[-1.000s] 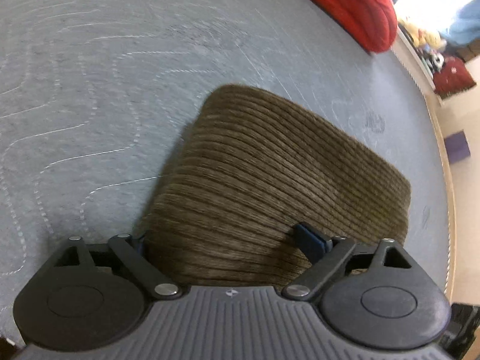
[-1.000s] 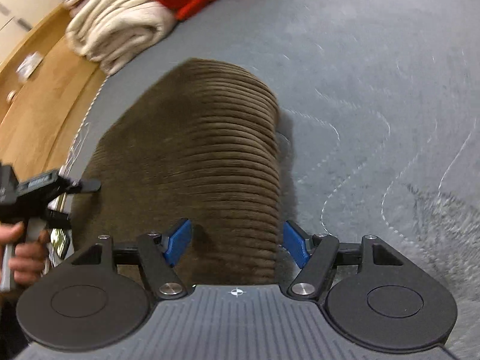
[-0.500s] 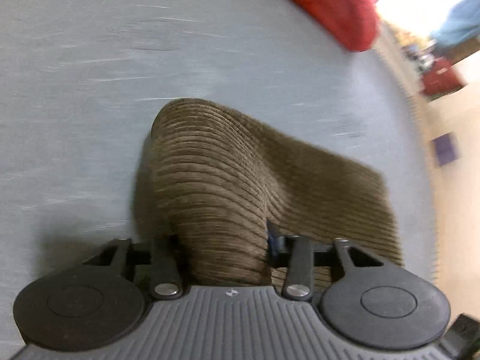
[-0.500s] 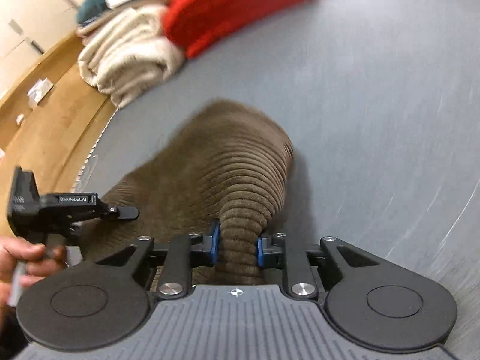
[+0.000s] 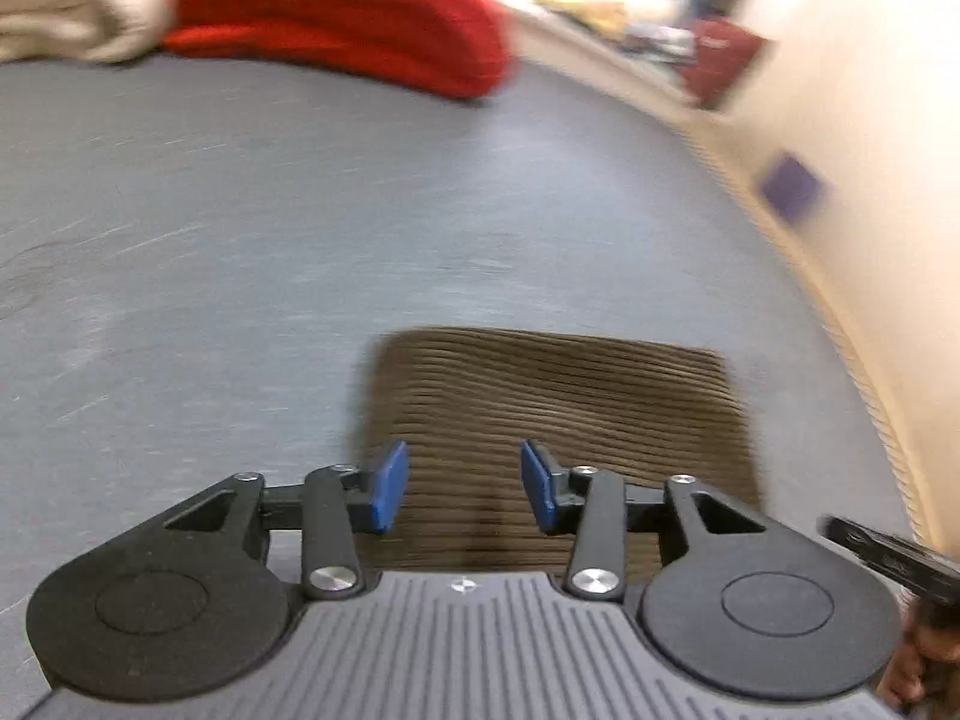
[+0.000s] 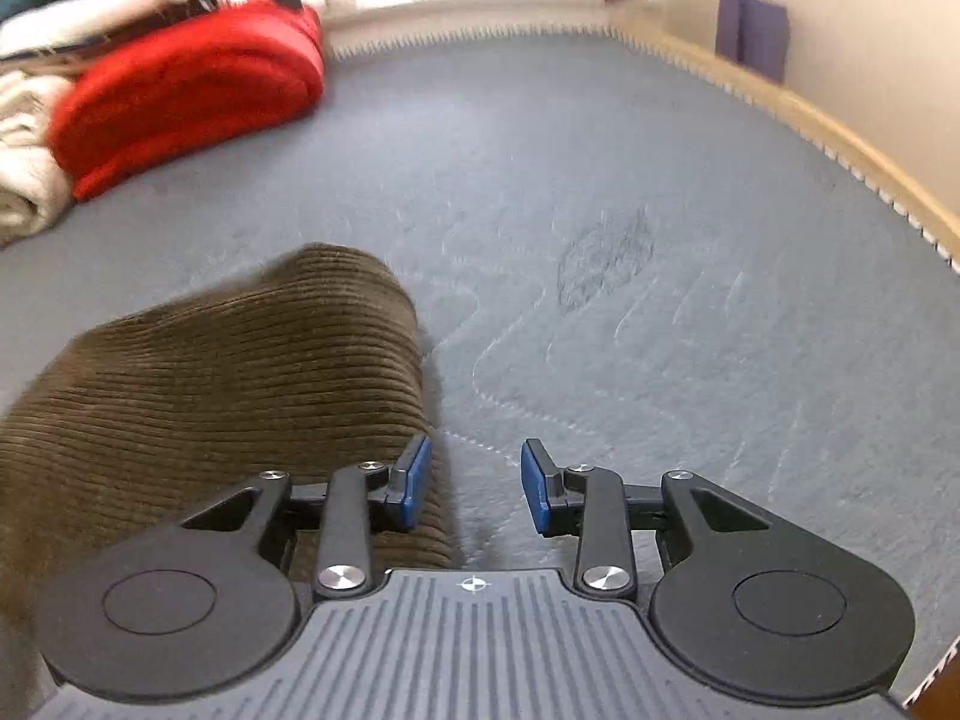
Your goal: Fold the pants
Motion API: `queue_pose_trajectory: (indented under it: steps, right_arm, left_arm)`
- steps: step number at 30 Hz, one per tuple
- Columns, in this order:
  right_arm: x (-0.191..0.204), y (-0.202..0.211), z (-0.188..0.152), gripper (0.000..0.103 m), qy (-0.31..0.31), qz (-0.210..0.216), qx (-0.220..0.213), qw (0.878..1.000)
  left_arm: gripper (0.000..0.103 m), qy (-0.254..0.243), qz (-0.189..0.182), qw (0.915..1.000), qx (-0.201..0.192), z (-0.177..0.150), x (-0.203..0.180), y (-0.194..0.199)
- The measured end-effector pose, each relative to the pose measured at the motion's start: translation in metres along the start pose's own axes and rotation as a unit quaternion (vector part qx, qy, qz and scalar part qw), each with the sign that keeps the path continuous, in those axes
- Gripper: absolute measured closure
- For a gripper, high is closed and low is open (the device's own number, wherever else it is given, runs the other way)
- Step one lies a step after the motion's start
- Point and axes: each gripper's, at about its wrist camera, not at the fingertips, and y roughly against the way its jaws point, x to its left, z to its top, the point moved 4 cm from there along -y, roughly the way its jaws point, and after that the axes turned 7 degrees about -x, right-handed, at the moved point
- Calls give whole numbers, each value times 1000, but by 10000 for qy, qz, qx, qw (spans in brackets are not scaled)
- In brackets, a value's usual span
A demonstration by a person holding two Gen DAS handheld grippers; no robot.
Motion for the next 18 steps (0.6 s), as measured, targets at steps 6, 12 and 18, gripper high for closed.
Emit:
queue_pose_trajectory:
  steps: [6, 12, 18]
  right_arm:
    - [23, -6, -43, 67, 254, 1060, 847, 9904]
    - [18, -4, -49, 60, 102, 562, 943, 9939]
    - [32, 70, -14, 39, 159, 596, -110, 9980]
  left_arm:
    - [62, -398, 708, 9885, 1273, -57, 9, -32]
    - [58, -646, 868, 9853, 1319, -42, -15, 3]
    - [15, -887, 938, 9912, 279, -15, -60, 90]
